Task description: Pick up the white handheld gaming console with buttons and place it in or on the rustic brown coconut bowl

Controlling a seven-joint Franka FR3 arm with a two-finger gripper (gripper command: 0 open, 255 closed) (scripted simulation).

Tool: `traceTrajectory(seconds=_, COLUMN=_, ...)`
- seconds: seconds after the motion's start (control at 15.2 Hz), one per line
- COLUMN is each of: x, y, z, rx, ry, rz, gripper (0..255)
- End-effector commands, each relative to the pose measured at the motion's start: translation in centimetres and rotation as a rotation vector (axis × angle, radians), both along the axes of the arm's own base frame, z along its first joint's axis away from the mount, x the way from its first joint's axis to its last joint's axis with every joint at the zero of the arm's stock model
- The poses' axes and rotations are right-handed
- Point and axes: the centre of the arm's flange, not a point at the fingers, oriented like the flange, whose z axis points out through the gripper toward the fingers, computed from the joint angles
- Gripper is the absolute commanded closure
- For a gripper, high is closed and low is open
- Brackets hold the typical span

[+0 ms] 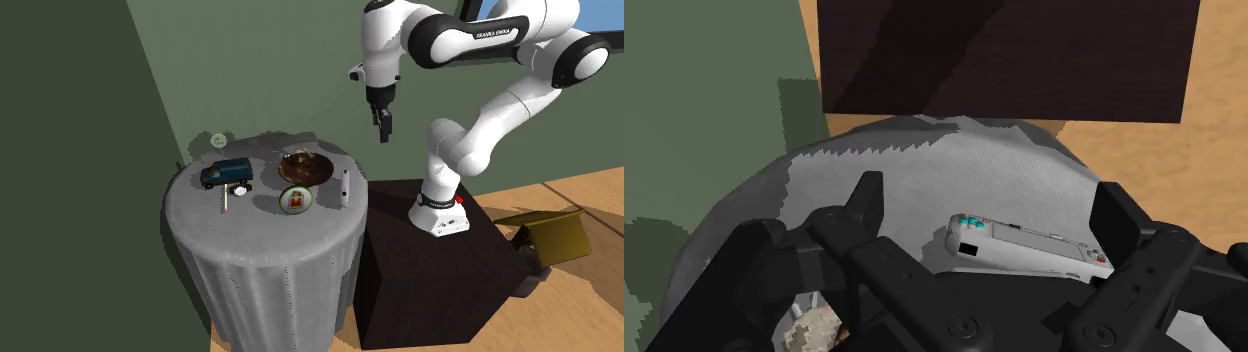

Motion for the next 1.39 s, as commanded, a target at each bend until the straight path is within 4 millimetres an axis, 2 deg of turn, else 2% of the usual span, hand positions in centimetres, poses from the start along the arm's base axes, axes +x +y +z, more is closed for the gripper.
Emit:
traceTrajectory(seconds=0.0, x=0.0, y=0.0, z=0.0, rx=0.000, ry=0.000, rz=0.000, gripper=0)
traceTrajectory(seconds=0.26, x=2.1, y=-1.0, z=-4.1, rx=0.064, ry=-0.014, rz=0.395, gripper=0)
traceTrajectory(seconds=0.46, x=3.9, y=-1.0, z=-7.1, rx=0.112, ry=-0.024, rz=0.691, gripper=0)
traceTrajectory(seconds=0.66, x=5.6, y=-0.3, z=-10.1, rx=0.161, ry=-0.035, rz=0.988, gripper=0)
traceTrajectory(seconds=0.92, x=7.4, y=1.6, z=-14.0, rx=0.225, ry=-0.048, rz=1.383, gripper=0)
traceTrajectory(seconds=1.32, x=7.4, y=1.6, z=-16.8, rx=0.228, ry=-0.049, rz=1.400, gripper=0)
